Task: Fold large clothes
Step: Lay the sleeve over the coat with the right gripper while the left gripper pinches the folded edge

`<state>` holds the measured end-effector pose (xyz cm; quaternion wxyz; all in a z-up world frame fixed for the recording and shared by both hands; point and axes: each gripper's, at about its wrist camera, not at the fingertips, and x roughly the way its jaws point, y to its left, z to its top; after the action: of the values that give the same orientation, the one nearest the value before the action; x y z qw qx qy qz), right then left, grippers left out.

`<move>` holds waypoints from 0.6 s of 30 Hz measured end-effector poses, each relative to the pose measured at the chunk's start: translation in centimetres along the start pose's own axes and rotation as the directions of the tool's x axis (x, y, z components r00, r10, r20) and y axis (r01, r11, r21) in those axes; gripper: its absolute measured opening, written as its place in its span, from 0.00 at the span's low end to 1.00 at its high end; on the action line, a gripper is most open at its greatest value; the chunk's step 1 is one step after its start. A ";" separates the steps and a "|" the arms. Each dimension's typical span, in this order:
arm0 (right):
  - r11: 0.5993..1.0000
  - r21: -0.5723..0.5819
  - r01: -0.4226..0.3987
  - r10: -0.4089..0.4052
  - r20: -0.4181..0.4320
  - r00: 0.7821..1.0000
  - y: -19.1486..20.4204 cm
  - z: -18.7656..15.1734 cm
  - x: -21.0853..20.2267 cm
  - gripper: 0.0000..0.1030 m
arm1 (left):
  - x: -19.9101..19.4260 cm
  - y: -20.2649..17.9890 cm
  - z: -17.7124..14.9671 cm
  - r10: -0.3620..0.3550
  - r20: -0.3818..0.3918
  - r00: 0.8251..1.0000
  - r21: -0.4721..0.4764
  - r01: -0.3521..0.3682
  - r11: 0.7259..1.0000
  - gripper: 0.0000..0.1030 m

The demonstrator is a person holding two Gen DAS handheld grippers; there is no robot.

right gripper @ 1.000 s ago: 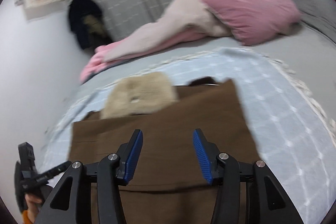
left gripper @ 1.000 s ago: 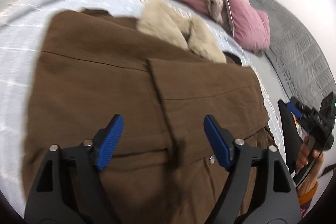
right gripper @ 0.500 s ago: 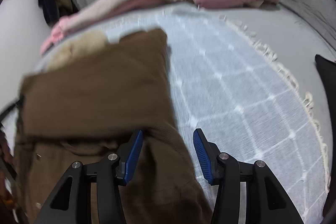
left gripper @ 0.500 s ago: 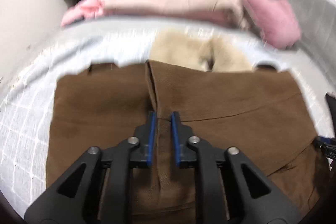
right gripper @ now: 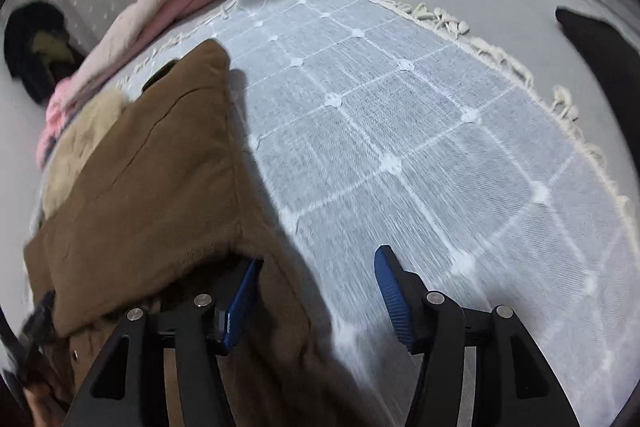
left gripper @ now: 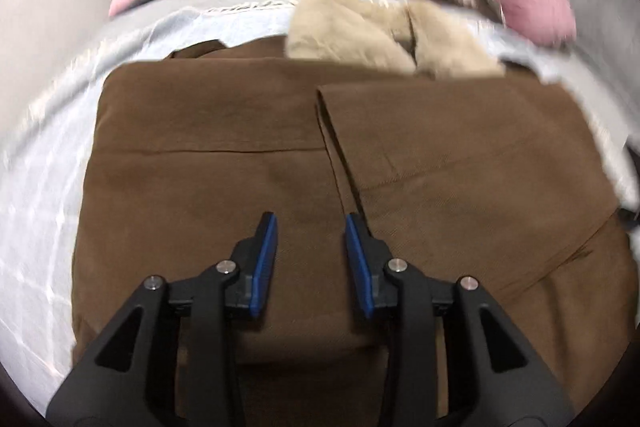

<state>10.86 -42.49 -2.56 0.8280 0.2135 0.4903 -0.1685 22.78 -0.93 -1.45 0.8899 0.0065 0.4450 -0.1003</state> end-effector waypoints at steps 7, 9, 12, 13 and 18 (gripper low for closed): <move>0.986 0.000 -0.165 0.161 0.204 0.966 2.1 0.7 -4.8 0.57 | -1.7 -1.2 0.6 -0.098 0.098 0.990 -0.012 0.100 0.995 0.49; 0.978 -0.040 -0.202 0.206 0.233 0.950 3.6 0.9 -4.4 0.57 | -1.1 -2.0 -0.2 -0.127 0.096 0.987 0.019 0.125 0.992 0.55; 0.970 -0.047 -0.239 0.243 0.216 0.946 4.6 1.5 -1.5 0.57 | 1.4 -2.4 -1.5 -0.118 0.025 0.993 0.052 0.117 0.992 0.58; 0.970 -0.039 -0.240 0.243 0.191 0.951 4.8 1.3 -0.6 0.57 | 2.1 -2.2 -1.7 -0.124 0.017 0.992 0.050 0.123 0.991 0.59; 0.995 -0.008 -0.097 0.097 0.109 0.989 3.7 0.8 4.0 0.56 | 1.7 -2.0 -1.4 -0.118 -0.006 0.993 0.038 0.118 0.992 0.64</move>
<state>15.11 -40.07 -5.01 0.8612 0.2262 0.4336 -0.1388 22.29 -3.05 -3.52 0.8813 -0.0026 0.4442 -0.1614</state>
